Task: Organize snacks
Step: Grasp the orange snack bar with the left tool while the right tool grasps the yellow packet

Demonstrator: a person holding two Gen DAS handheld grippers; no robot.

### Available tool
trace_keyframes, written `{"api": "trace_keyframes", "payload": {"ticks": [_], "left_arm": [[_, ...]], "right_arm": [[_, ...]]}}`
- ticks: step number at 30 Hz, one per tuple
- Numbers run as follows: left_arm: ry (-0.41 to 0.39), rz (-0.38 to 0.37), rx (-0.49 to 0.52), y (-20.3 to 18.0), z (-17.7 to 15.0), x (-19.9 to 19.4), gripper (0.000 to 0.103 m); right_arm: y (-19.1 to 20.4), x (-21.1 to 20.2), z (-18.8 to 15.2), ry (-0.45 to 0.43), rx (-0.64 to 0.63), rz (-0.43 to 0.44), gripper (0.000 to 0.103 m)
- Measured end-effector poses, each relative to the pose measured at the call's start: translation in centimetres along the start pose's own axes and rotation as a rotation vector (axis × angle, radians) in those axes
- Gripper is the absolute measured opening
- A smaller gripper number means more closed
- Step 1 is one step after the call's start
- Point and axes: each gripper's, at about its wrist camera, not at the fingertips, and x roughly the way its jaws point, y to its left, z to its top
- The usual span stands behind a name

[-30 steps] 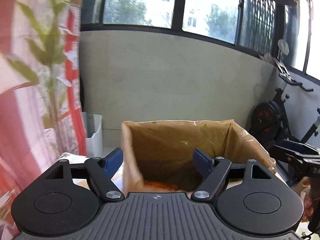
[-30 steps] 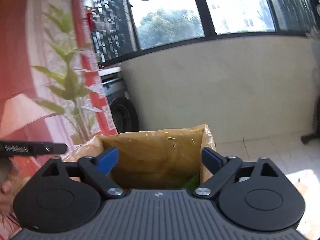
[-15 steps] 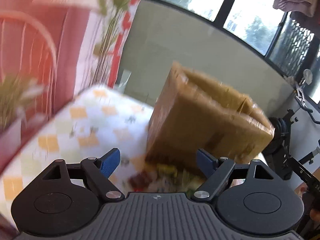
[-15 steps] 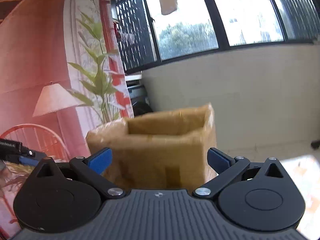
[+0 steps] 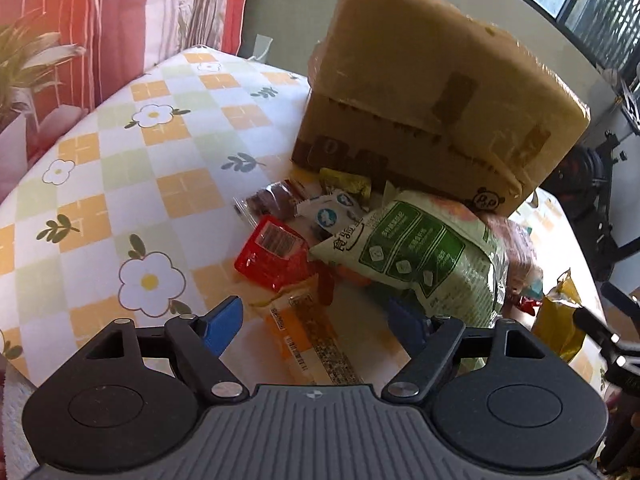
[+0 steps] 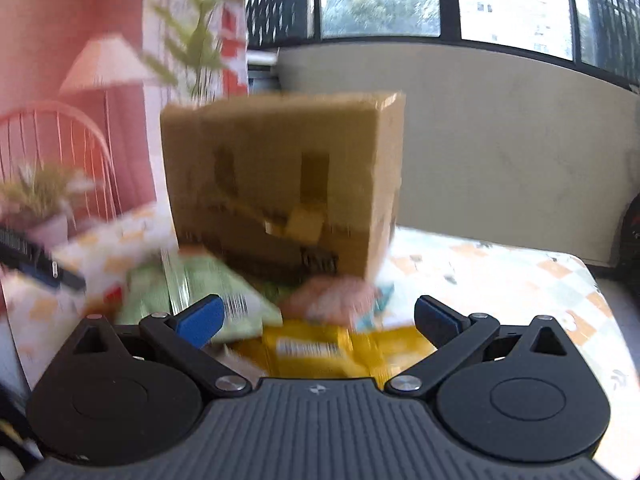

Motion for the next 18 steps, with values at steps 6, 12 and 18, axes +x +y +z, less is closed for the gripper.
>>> {"api": "trace_keyframes", "payload": {"ticks": [6, 12, 18], "left_arm": [[0.073, 0.004, 0.013, -0.5, -1.0, 1.5, 0.081], [0.143, -0.013, 0.028, -0.9, -1.6, 3.0, 0.081], [0.195, 0.002, 0.062, -1.6, -2.1, 4.2, 0.081]], "right_arm": [[-0.3, 0.5, -2.4, 0.084, 0.021, -0.018, 0.103], [-0.3, 2.0, -2.9, 0.157, 0.025, -0.048, 0.102], [-0.3, 2.3, -2.9, 0.168, 0.043, -0.020, 0.094]]}}
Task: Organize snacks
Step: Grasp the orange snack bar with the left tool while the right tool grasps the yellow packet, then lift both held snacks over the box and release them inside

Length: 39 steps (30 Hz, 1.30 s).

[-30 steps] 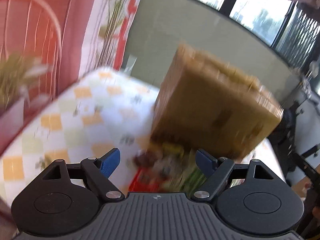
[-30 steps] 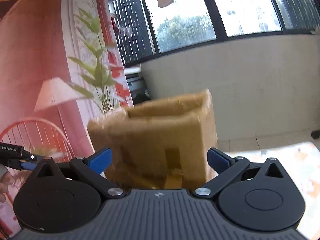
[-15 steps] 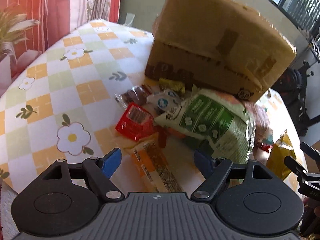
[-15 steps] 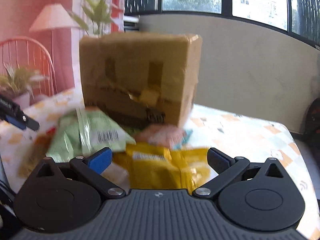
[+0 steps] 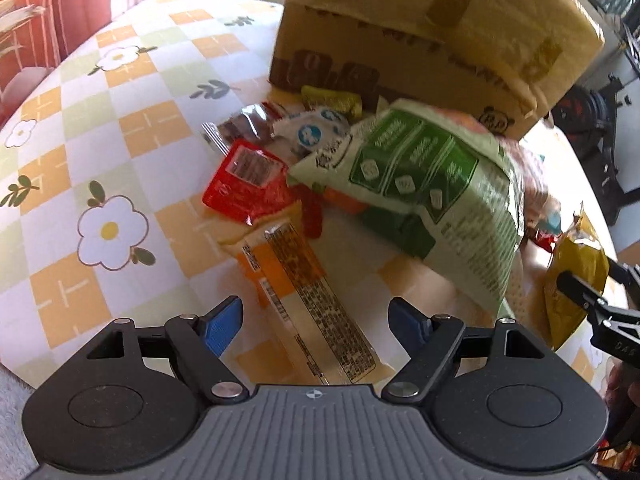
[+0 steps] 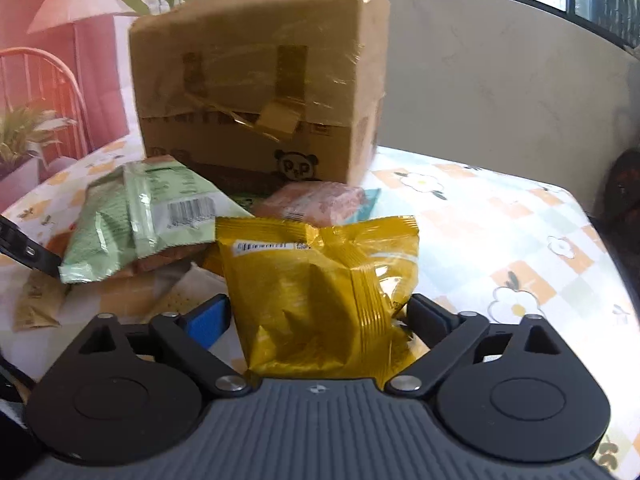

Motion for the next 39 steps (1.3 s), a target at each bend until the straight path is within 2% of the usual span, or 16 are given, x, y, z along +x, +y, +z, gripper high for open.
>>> {"api": "trace_keyframes", "payload": {"ticks": [3, 5, 6, 7, 8, 10, 14, 18, 25, 30, 39], "left_arm": [[0.019, 0.010, 0.004, -0.2, -0.1, 0.8, 0.081], [0.001, 0.010, 0.005, -0.1, 0.0, 1.0, 0.078], [-0.009, 0.010, -0.003, 0.1, 0.0, 0.9, 0.073], [-0.019, 0.005, -0.017, 0.5, 0.0, 0.7, 0.057], [-0.023, 0.002, -0.032, 0.8, 0.1, 0.7, 0.050], [-0.028, -0.029, -0.071, 1.7, 0.0, 0.5, 0.045], [-0.044, -0.033, -0.083, 2.2, 0.0, 0.0, 0.039], [-0.094, -0.035, -0.088, 2.8, 0.2, -1.7, 0.039], [-0.165, -0.057, -0.072, 3.2, 0.6, -4.5, 0.039], [-0.221, -0.061, -0.057, 3.6, 0.8, -6.3, 0.039], [-0.378, -0.090, -0.031, 3.8, 3.1, -9.8, 0.039]], "right_arm": [[0.4, 0.0, 0.0, 0.003, -0.013, -0.003, 0.090], [0.4, 0.0, 0.0, 0.001, -0.004, -0.002, 0.089], [0.3, 0.0, 0.0, 0.001, 0.003, 0.000, 0.088], [0.2, 0.0, -0.1, 0.001, 0.008, 0.000, 0.088], [0.1, 0.0, 0.0, 0.002, 0.012, 0.002, 0.087], [0.0, 0.0, 0.0, 0.005, 0.021, 0.002, 0.087], [-0.2, 0.0, 0.3, 0.004, 0.028, -0.005, 0.081], [-0.5, -0.6, 0.7, -0.015, 0.056, -0.002, 0.076], [-1.2, -2.4, 2.7, -0.075, 0.095, 0.001, 0.075], [-1.5, -3.8, 4.9, -0.153, 0.114, 0.015, 0.075], [-1.4, -5.1, 9.2, -0.288, 0.095, 0.024, 0.075]]}}
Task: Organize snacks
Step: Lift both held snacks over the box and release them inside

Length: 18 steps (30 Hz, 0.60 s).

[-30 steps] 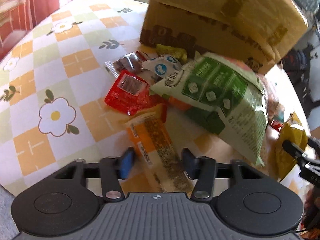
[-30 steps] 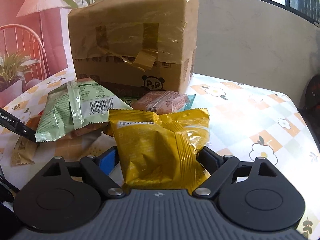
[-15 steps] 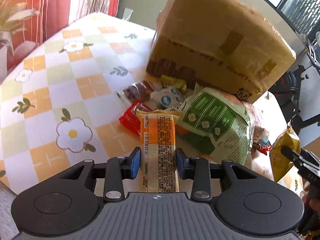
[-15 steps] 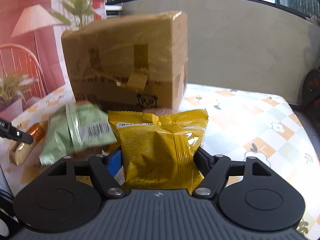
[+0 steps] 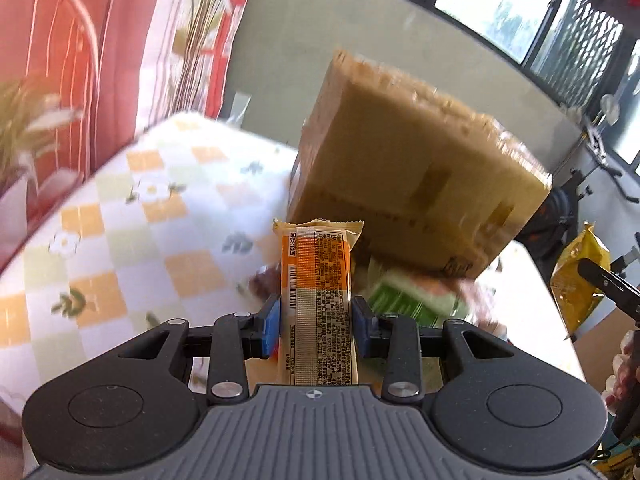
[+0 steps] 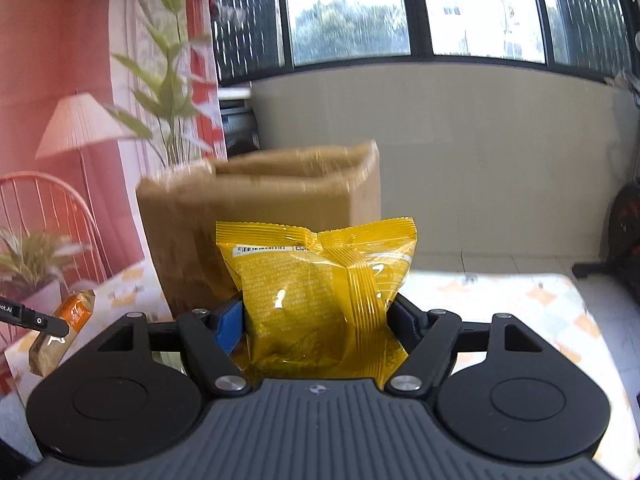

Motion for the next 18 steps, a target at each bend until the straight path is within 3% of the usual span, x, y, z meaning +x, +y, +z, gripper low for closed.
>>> {"api": "trace_keyframes", "payload": {"ticks": [6, 13, 18], "left_arm": [[-0.105, 0.006, 0.049, -1.1, 2.7, -0.9, 0.039], [-0.223, -0.094, 0.113, -3.8, 8.3, -1.2, 0.039], [-0.308, -0.149, 0.169, -6.9, 13.4, 0.1, 0.039]], "right_arm": [[0.4, 0.6, 2.7, -0.057, -0.016, 0.017, 0.075], [1.7, 2.2, 7.9, -0.149, -0.069, 0.093, 0.075], [2.9, 5.6, 11.6, -0.230, -0.105, 0.165, 0.075]]}}
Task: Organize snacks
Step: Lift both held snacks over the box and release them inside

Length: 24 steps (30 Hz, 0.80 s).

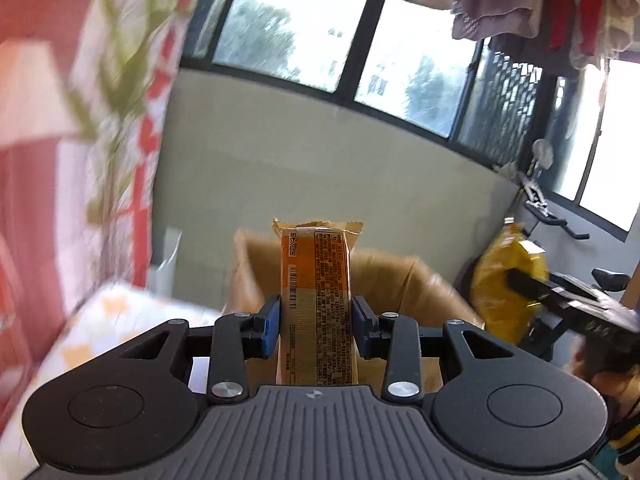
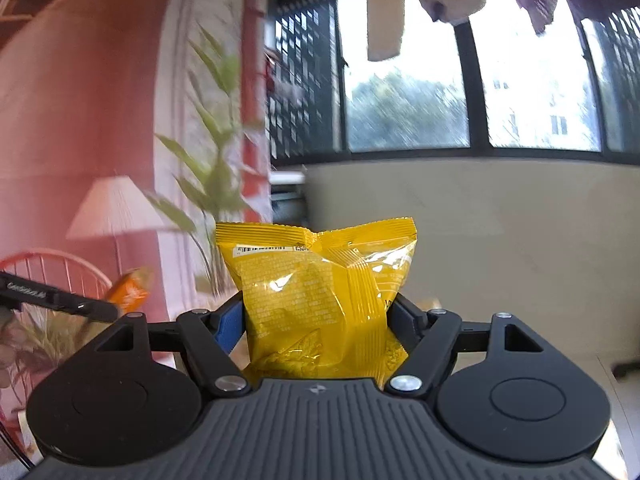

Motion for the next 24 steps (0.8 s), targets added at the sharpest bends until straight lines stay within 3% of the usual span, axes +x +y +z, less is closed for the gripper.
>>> {"api": "trace_keyframes", "payload": {"ticks": [6, 12, 14, 15, 16, 17, 24], "left_arm": [[-0.040, -0.006, 0.073, -2.3, 3.5, 5.9, 0.039], [0.047, 0.036, 0.086, -2.7, 3.1, 11.3, 0.039], [0.075, 0.044, 0.097, -2.8, 2.7, 12.4, 0.043], [0.087, 0.057, 0.097, -2.7, 2.6, 12.6, 0.050], [0.097, 0.068, 0.095, -2.7, 2.4, 12.9, 0.066], [0.097, 0.078, 0.091, -2.3, 2.6, 13.3, 0.073], [0.070, 0.057, 0.061, 0.4, 2.2, 10.2, 0.073]], "right_arm": [[0.1, 6.9, 1.1, 0.038, -0.023, -0.035, 0.075], [-0.6, 11.5, -0.7, 0.126, 0.058, -0.101, 0.075], [-0.9, 12.4, -1.4, 0.158, 0.090, -0.117, 0.078], [-1.1, 12.7, -1.8, 0.182, 0.110, -0.123, 0.079], [-1.4, 13.0, -2.1, 0.210, 0.132, -0.126, 0.080], [-1.5, 12.9, -2.3, 0.224, 0.140, -0.121, 0.084], [-2.0, 9.1, -2.2, 0.174, 0.119, -0.044, 0.088]]}}
